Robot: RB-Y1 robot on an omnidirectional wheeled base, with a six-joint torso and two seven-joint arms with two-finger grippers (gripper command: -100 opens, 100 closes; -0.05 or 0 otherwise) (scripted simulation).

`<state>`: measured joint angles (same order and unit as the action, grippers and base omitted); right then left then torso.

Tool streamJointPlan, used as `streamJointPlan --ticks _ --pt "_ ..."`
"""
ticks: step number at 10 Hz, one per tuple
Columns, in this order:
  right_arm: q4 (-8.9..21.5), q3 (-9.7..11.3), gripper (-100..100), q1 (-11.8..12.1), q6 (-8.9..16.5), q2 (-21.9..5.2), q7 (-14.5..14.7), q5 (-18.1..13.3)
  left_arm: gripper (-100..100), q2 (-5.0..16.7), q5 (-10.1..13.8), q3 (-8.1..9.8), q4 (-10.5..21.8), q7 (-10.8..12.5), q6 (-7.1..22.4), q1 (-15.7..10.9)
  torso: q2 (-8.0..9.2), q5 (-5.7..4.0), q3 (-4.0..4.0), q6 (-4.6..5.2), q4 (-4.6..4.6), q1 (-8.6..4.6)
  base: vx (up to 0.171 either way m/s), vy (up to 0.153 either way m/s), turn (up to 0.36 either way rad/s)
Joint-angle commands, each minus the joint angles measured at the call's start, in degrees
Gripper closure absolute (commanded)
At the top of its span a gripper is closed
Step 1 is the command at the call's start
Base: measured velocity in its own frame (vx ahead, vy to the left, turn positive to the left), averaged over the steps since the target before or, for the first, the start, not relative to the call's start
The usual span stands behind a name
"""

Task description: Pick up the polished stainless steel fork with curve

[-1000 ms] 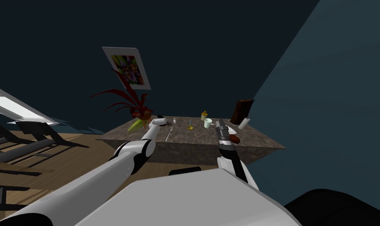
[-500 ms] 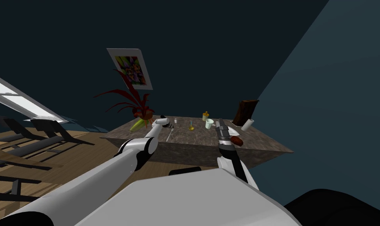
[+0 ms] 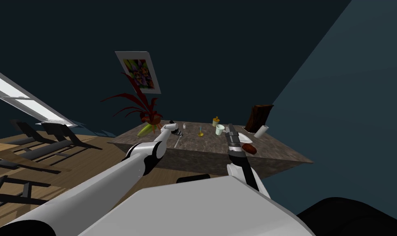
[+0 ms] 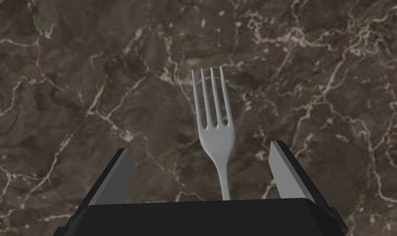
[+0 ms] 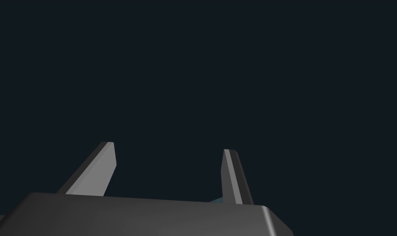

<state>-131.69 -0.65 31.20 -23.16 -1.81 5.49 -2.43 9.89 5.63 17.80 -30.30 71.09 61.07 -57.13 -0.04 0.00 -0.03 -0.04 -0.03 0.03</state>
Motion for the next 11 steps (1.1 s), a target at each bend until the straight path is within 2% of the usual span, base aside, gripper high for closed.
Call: streamJointPlan --ticks 1,3,4,5,6,8,9,11 --pt "0.0 0.0 0 0.0 0.0 0.0 0.0 0.0 -100 0.1 0.0 0.09 1.8 0.2 -0.6 -0.9 0.0 0.0 0.0 0.0 0.0 0.0 0.007 0.0 -0.008" --pt "0.0 0.0 0 0.0 0.0 0.0 0.0 0.0 -100 -0.5 -0.3 0.78 4.5 1.2 1.5 -2.4 0.03 0.0 0.02 -0.01 0.01 0.0 0.01 -0.003 0.035" --pt "0.0 0.0 0 0.0 0.0 0.0 0.0 0.0 -100 -0.2 -0.2 0.58 4.4 0.8 0.3 -2.3 0.01 0.0 0.01 -0.01 0.01 -0.02 0.007 -0.004 0.008" --pt "0.0 0.0 0 0.0 0.0 0.0 0.0 0.0 0 -0.2 -0.2 0.63 4.6 0.9 0.4 -2.4 0.03 0.0 0.02 0.0 0.01 -0.01 0.0 0.0 0.0" --pt "0.0 0.0 0 0.0 0.0 0.0 0.0 0.0 -100 0.0 1.3 -1.5 5.6 2.1 -0.5 -2.6 0.05 0.0 0.03 0.0 0.01 0.0 -0.006 0.021 -0.081" --pt "0.0 0.0 0 0.0 0.0 0.0 0.0 0.0 -100 0.4 4.4 -5.04 7.5 4.6 -2.2 -3.1 0.06 0.03 0.04 0.01 0.02 0.17 0.004 0.061 -0.108" --pt "0.0 0.0 0 0.0 0.0 0.0 0.0 0.0 -100 0.4 4.4 -5.75 7.5 4.6 -2.2 -3.1 0.05 0.05 0.03 0.0 0.01 0.23 -0.001 0.045 -0.038" --pt "0.0 0.0 0 0.0 0.0 0.0 0.0 0.0 -100 0.8 7.4 -9.55 9.5 7.0 -3.9 -3.5 0.07 0.04 0.04 0.0 0.02 0.18 -0.008 0.048 -0.09"
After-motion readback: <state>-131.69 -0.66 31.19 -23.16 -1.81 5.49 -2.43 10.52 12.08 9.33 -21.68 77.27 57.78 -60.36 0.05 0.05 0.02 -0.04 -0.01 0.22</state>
